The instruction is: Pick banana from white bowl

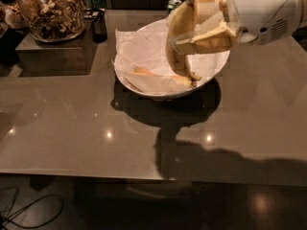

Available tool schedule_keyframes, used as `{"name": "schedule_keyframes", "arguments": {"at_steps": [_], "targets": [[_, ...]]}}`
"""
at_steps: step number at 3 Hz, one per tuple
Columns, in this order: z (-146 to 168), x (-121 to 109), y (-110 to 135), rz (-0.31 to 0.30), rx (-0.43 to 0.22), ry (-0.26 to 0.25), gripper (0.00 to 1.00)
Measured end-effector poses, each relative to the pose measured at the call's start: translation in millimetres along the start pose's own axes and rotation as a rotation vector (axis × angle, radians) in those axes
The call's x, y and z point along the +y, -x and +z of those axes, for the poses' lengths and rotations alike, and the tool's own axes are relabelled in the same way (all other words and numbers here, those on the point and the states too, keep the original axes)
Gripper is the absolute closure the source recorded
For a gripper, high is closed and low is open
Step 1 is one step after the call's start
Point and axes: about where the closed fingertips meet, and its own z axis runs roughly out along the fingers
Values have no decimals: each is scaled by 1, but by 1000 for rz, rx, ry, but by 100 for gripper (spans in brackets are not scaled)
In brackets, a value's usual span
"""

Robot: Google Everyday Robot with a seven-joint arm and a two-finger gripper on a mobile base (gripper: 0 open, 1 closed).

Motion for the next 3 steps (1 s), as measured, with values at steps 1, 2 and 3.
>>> {"name": "schedule_keyframes", "arguments": {"at_steps": [1, 2, 3], "targets": [[-7, 10, 28, -42, 18, -16, 100], [-25, 34, 50, -48, 34, -49, 100], [-25, 34, 50, -48, 34, -49, 100]]}}
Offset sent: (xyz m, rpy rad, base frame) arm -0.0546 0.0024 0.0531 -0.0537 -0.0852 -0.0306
